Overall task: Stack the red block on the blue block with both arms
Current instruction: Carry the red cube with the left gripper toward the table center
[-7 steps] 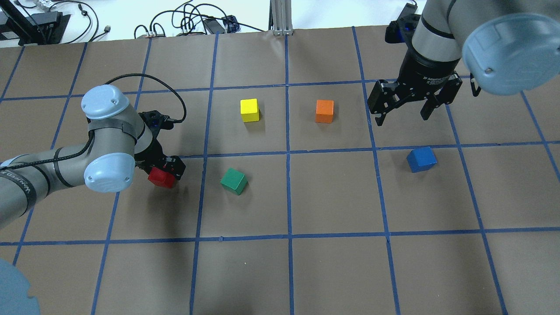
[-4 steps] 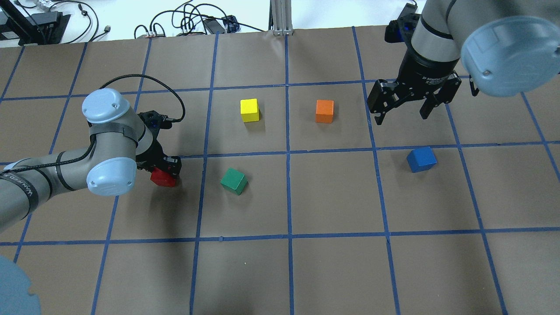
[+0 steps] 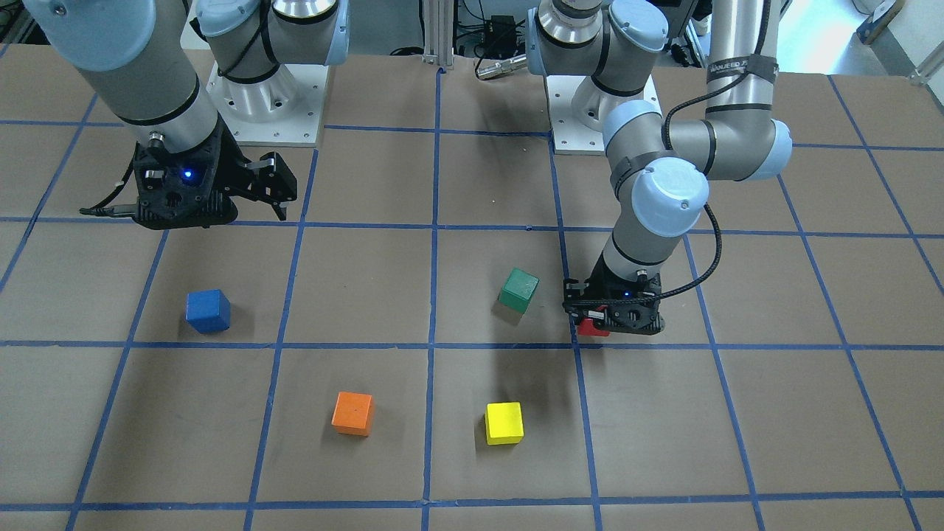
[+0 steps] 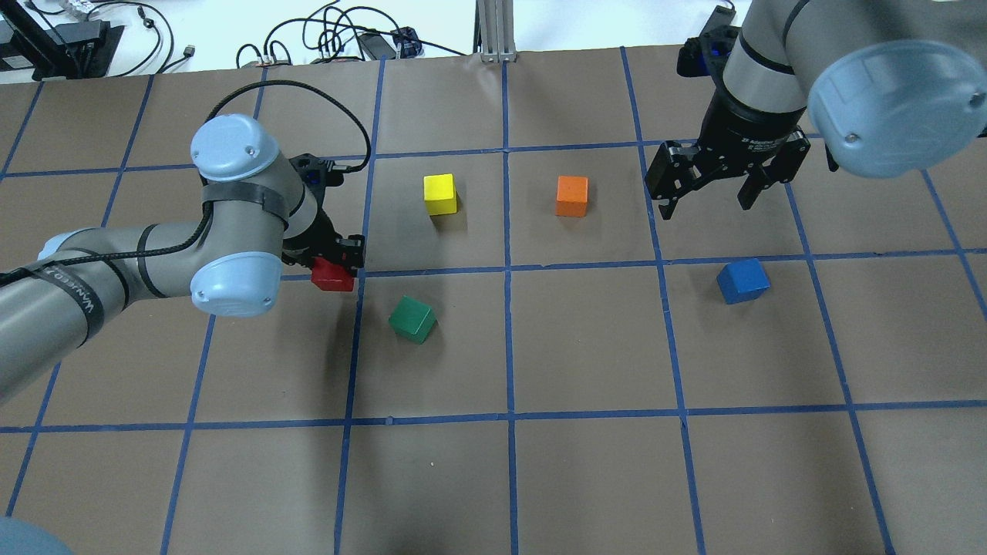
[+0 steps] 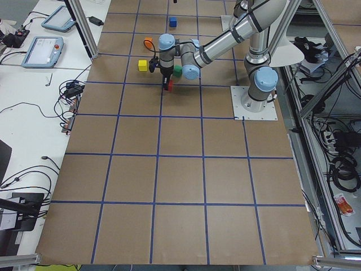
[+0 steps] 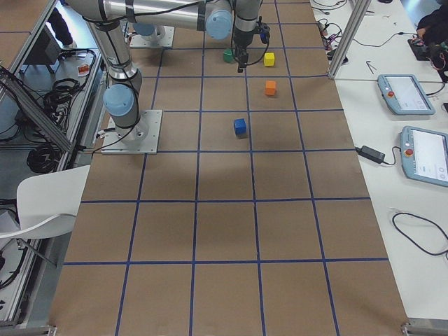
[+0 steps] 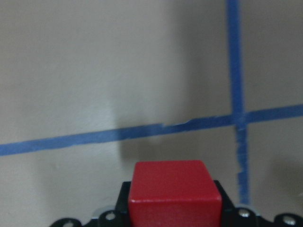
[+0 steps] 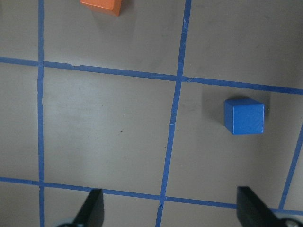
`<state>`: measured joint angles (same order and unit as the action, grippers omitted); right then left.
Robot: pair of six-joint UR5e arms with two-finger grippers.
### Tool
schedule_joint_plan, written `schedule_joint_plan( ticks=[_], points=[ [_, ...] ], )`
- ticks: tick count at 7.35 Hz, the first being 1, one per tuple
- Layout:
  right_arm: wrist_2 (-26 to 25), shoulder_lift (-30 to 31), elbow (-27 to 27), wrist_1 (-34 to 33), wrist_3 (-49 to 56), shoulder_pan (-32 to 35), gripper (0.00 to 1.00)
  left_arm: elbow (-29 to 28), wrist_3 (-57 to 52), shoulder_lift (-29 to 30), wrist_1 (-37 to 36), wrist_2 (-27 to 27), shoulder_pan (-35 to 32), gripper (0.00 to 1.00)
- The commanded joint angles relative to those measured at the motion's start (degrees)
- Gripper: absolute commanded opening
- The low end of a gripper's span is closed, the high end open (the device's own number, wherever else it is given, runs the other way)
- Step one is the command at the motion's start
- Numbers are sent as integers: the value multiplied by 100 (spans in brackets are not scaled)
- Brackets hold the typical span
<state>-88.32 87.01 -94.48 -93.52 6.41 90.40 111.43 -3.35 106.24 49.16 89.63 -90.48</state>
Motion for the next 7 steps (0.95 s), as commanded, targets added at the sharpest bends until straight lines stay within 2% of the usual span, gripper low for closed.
schedule_joint_plan(
  ticks=[1, 2, 3, 5, 7],
  points=[
    [-1, 0, -9, -17, 1, 4, 100, -1118, 1217, 387, 758, -164, -801, 14],
    [-1, 0, -9, -26, 1, -5, 100, -1524, 1684, 650, 892, -287, -1153, 14],
    [-10, 0, -18, -26, 1, 3, 100, -1650, 2011, 965, 859, -297, -1435, 14],
    [-1, 0, -27, -26, 1, 4, 100, -1686, 2478, 1433, 440, -271, -2005, 14],
    [8, 9, -1, -35, -8, 4, 100, -1625, 2480, 1548, 375, -244, -2114, 14]
  ],
)
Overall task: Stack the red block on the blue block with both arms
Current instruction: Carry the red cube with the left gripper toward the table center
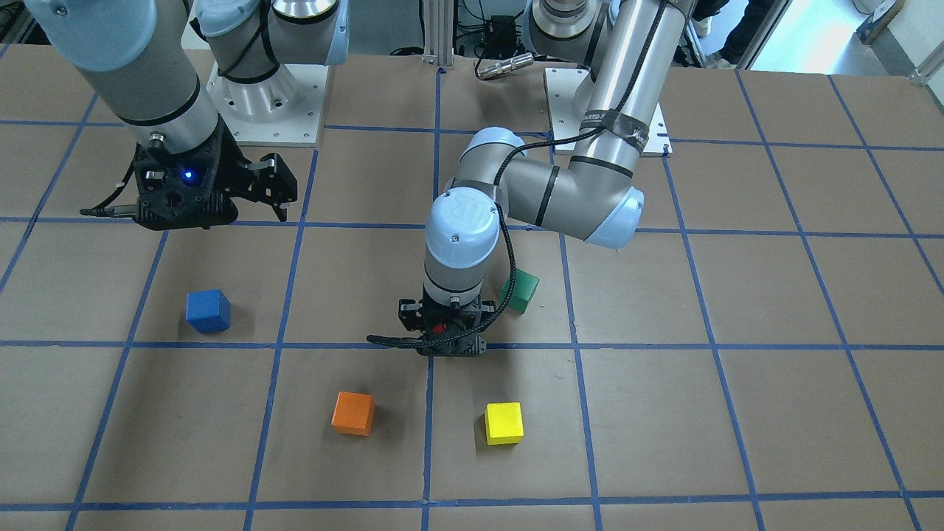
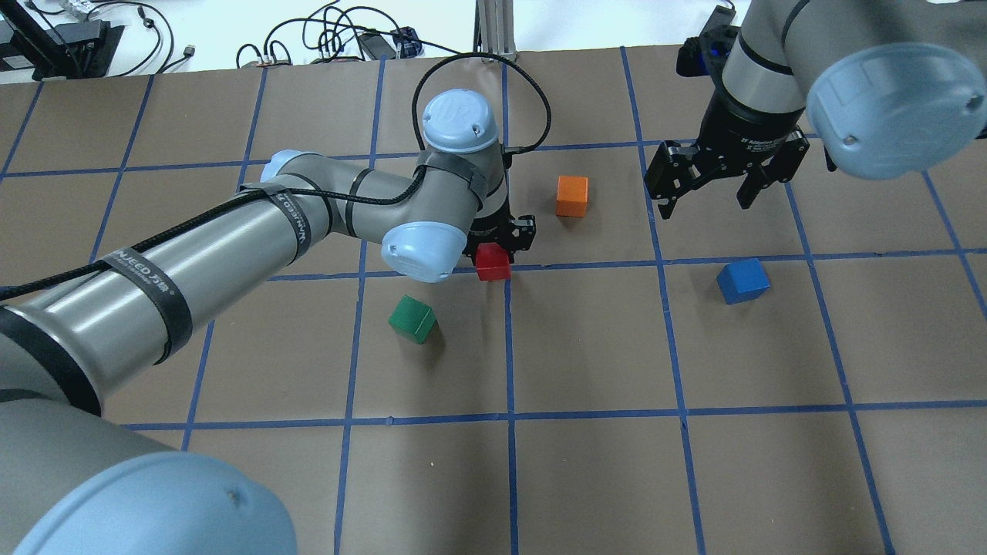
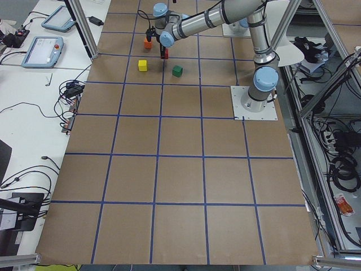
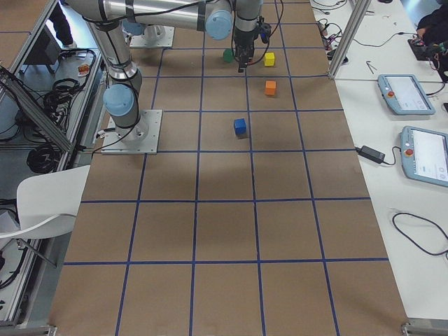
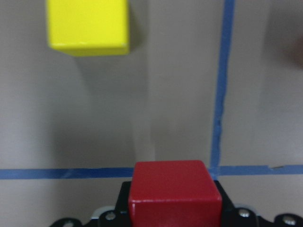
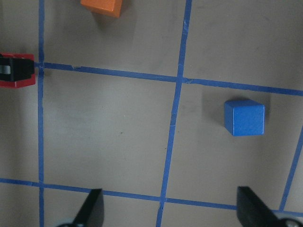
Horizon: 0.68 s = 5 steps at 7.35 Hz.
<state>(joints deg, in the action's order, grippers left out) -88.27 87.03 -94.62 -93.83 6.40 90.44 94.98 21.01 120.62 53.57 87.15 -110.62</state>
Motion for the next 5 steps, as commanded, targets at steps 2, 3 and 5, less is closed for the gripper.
schedule_joint_plan(
  ticks=[2, 3, 5],
  points=[
    [-6, 7, -12, 5, 2, 0, 100, 38, 43, 155, -75, -22, -126, 76],
    [-6, -2, -21, 14, 2, 0, 100, 38, 78, 155, -84, -66, -135, 100],
    [-6, -11, -21, 5, 10, 0, 100, 4, 18, -168, 4, -40, -57, 100]
  ],
)
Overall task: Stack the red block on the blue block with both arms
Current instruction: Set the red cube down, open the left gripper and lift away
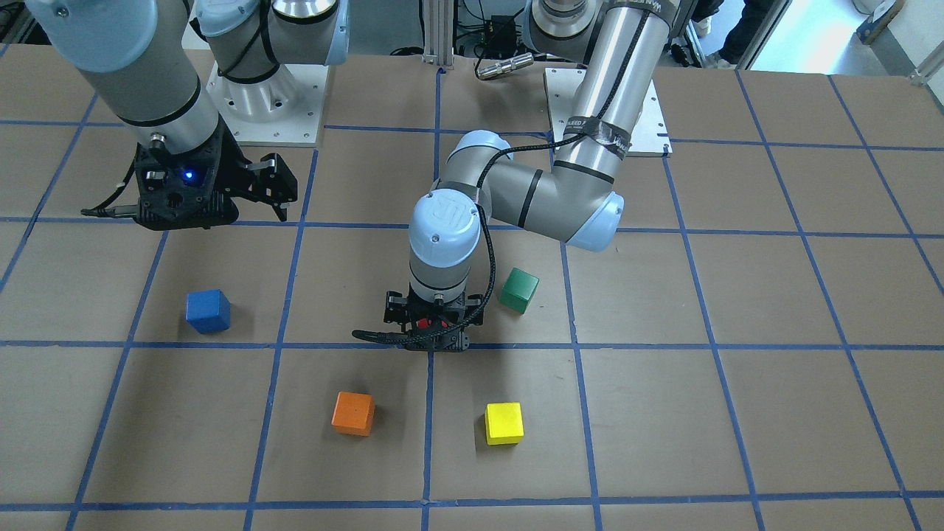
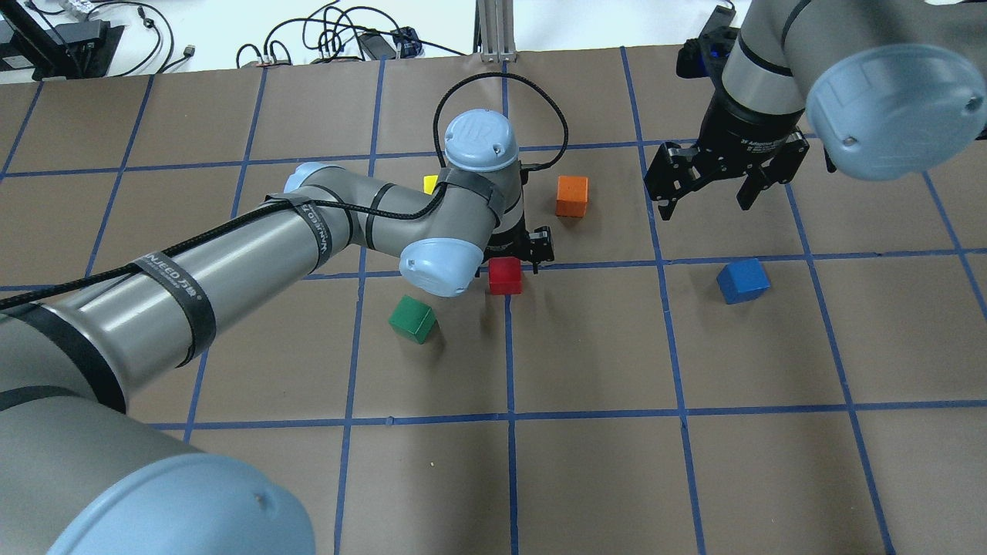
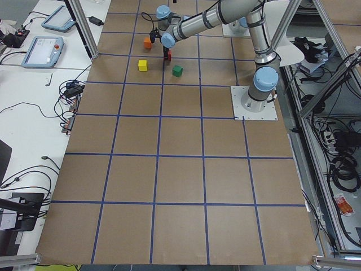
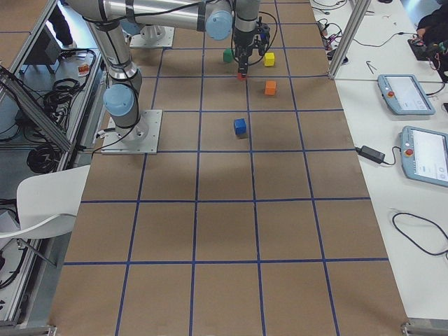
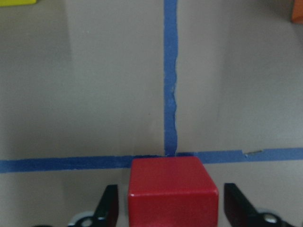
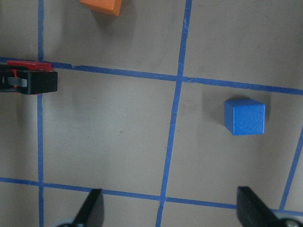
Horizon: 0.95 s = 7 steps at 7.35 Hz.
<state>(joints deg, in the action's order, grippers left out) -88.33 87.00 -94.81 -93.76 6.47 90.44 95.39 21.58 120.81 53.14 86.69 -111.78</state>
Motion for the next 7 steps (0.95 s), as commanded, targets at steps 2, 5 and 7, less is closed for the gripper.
schedule_joint_plan(
  ticks=[2, 5, 7],
  points=[
    [-9, 1, -2, -2, -14, 0, 100, 6, -729, -810, 614, 23, 435, 100],
    [-18, -95, -11, -2, -76, 61, 100, -55, -2573, -1978, 1872, 23, 1690, 100],
    [-26, -165, -177, -142, -58, 219, 100, -90, -3026, -2673, 2539, 75, 2184, 100]
  ],
)
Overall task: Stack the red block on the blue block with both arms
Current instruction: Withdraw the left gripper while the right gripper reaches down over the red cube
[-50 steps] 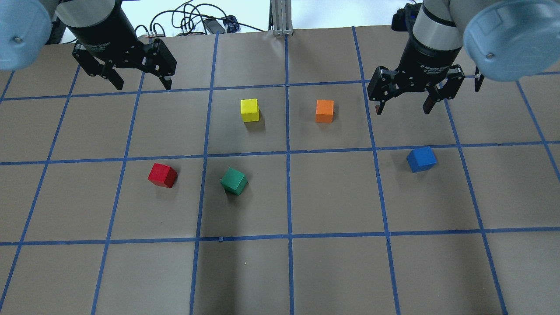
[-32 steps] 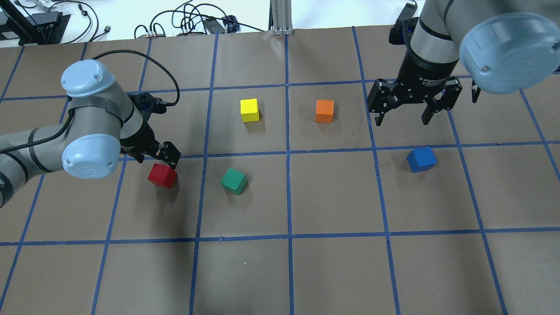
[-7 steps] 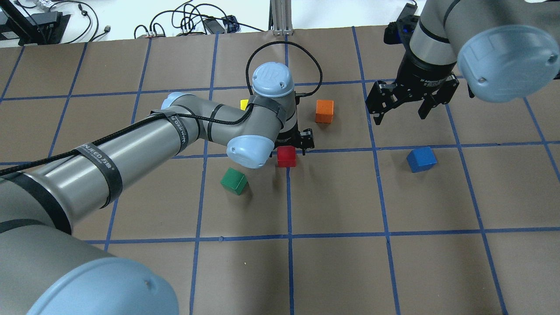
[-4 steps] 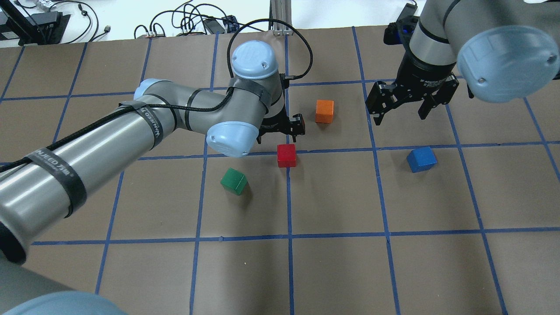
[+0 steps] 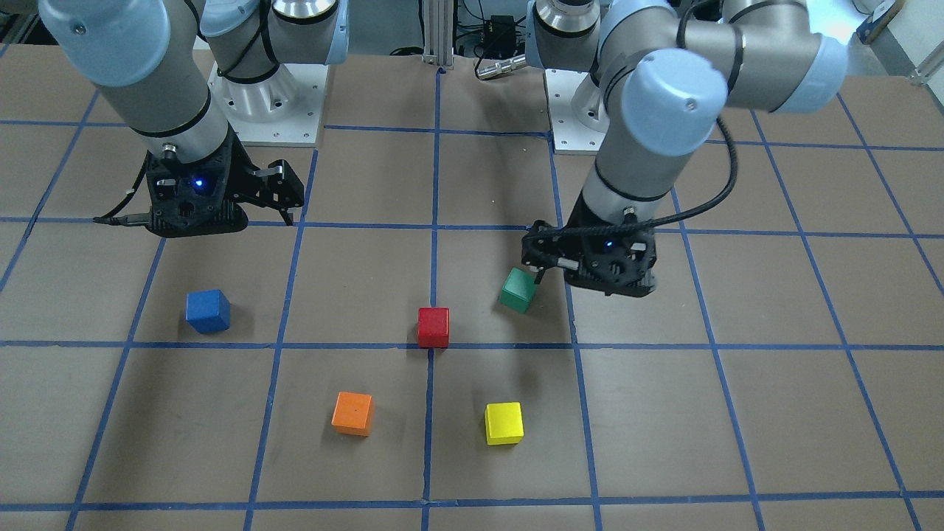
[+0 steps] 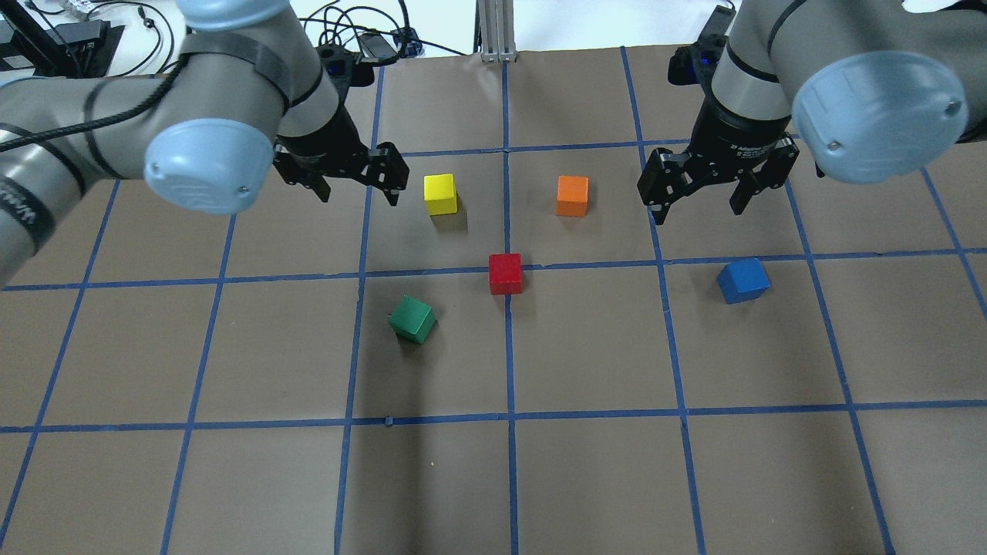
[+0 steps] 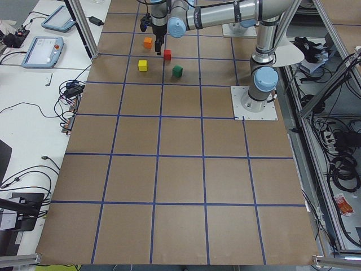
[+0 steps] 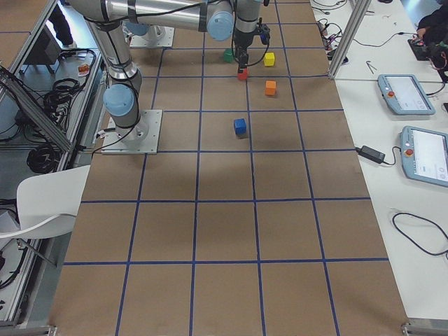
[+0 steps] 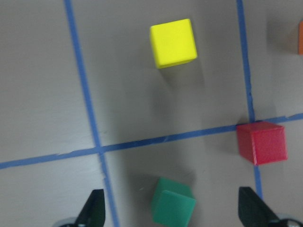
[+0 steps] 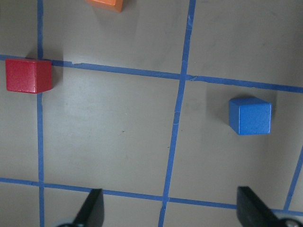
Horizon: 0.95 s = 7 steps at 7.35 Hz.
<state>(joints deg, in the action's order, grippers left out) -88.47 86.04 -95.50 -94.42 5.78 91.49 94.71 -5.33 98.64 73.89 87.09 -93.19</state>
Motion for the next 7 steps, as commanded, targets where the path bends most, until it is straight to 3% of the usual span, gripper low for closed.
schedule_joint_plan(
  ticks=[1, 3, 5, 7],
  points=[
    [-4, -261, -240, -398, -24, 254, 100, -171, -372, -756, 764, 45, 467, 100],
    [5, -482, -302, -1057, -669, 693, 100, -714, -355, -891, 1493, 123, 539, 100],
    [-64, -947, -302, -1786, -1243, 1307, 100, -1225, -267, -558, 1602, 309, 548, 100],
    [-56, -1246, -311, -2131, -2033, 1661, 100, -1297, -189, -513, 1865, 309, 521, 100]
  ],
)
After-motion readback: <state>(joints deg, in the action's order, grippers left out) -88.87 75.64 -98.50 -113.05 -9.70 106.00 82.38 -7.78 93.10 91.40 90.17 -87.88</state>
